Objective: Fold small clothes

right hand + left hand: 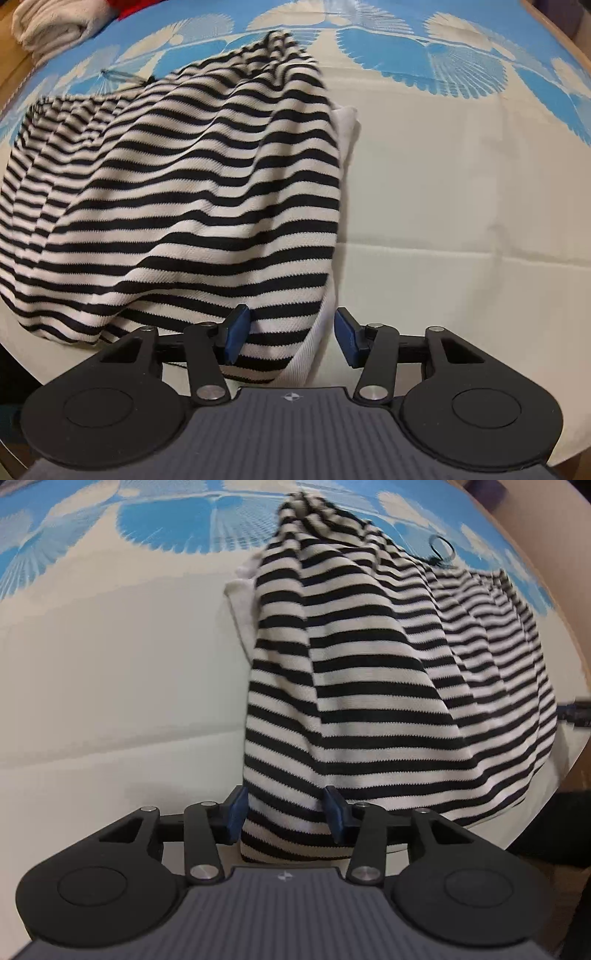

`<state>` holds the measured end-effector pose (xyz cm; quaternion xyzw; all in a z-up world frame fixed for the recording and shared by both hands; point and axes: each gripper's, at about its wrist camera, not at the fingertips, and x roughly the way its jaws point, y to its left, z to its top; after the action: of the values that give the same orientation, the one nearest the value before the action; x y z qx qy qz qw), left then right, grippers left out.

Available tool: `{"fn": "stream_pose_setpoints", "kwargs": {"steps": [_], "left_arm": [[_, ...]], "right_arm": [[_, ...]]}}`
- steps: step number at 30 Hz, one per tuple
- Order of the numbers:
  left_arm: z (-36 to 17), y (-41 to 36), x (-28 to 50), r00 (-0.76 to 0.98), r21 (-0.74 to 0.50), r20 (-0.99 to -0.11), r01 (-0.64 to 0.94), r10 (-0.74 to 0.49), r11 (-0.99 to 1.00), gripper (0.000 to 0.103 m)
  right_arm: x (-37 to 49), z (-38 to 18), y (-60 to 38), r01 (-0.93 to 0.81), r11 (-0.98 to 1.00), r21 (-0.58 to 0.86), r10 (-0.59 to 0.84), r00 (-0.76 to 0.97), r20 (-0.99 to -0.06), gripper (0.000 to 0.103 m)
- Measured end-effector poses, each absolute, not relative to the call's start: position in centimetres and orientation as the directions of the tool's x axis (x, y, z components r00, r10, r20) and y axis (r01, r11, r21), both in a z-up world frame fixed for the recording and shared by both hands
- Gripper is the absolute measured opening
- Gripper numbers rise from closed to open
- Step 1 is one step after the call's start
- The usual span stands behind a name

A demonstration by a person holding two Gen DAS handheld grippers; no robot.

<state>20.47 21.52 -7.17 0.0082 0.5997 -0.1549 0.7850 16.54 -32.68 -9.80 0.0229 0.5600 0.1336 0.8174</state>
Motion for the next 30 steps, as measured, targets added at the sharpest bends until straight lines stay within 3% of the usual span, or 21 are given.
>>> {"fn": "stream_pose_setpoints", "kwargs": {"steps": [1, 2, 5, 8, 11, 15, 18, 20, 22, 25, 28, 30], "left_arm": [[-7.0, 21.3, 20.6, 0.234, -0.181, -0.941, 0.269, -0.246, 0.946, 0.012], [-6.6, 21.0, 20.6, 0.245, -0.182, -0.935, 0.285, -0.255, 0.941, 0.004], [-3.8, 21.3, 20.0, 0.360, -0.143, -0.897, 0.314, -0.257, 0.939, 0.003], [-1.1, 24.6, 19.7, 0.435, -0.218, -0.856, 0.187, -0.280, 0.958, 0.003], [-2.1, 25.2, 19.1, 0.348, -0.204, -0.903, 0.167, -0.251, 0.965, 0.003], [-5.0, 22.4, 19.0, 0.203, -0.078, -0.970, 0.253, -0.132, 0.964, 0.004], [-3.0, 21.7, 19.5, 0.303, -0.084, -0.939, 0.263, -0.165, 0.961, 0.009], [-1.4, 21.8, 20.0, 0.394, -0.105, -0.898, 0.243, -0.197, 0.964, 0.027], [-0.4, 21.3, 20.8, 0.463, -0.107, -0.863, 0.221, -0.201, 0.969, 0.032], [0.1, 20.0, 22.4, 0.522, -0.084, -0.833, 0.206, -0.182, 0.975, 0.035], [-0.1, 18.3, 23.9, 0.578, 0.003, -0.809, 0.188, -0.109, 0.982, 0.055], [-0.7, 17.6, 25.3, 0.602, 0.030, -0.795, 0.164, -0.076, 0.986, 0.058]], "right_arm": [[16.7, -9.6, -32.8, -0.194, 0.959, 0.208, 0.265, 0.341, -0.902, 0.014], [16.6, -9.1, -33.0, -0.193, 0.955, 0.224, 0.280, 0.351, -0.893, 0.012], [16.2, -6.5, -35.0, -0.188, 0.943, 0.276, 0.332, 0.444, -0.832, 0.010], [15.1, -4.5, -37.3, -0.168, 0.946, 0.277, 0.324, 0.501, -0.803, 0.009], [14.3, -5.4, -37.8, -0.177, 0.950, 0.256, 0.309, 0.444, -0.841, 0.009], [14.6, -7.7, -36.3, -0.200, 0.955, 0.221, 0.276, 0.314, -0.908, 0.010], [14.8, -6.9, -35.5, -0.221, 0.960, 0.173, 0.247, 0.376, -0.893, 0.015], [15.2, -5.5, -36.0, -0.181, 0.967, 0.177, 0.244, 0.477, -0.845, 0.021], [15.2, -4.2, -36.6, -0.129, 0.974, 0.187, 0.227, 0.588, -0.776, 0.029], [16.1, -3.6, -36.1, -0.112, 0.978, 0.176, 0.205, 0.665, -0.718, 0.031], [17.6, -4.3, -35.2, -0.093, 0.982, 0.162, 0.182, 0.678, -0.712, 0.037], [18.8, -4.7, -34.4, -0.085, 0.986, 0.143, 0.162, 0.691, -0.705, 0.037]]}}
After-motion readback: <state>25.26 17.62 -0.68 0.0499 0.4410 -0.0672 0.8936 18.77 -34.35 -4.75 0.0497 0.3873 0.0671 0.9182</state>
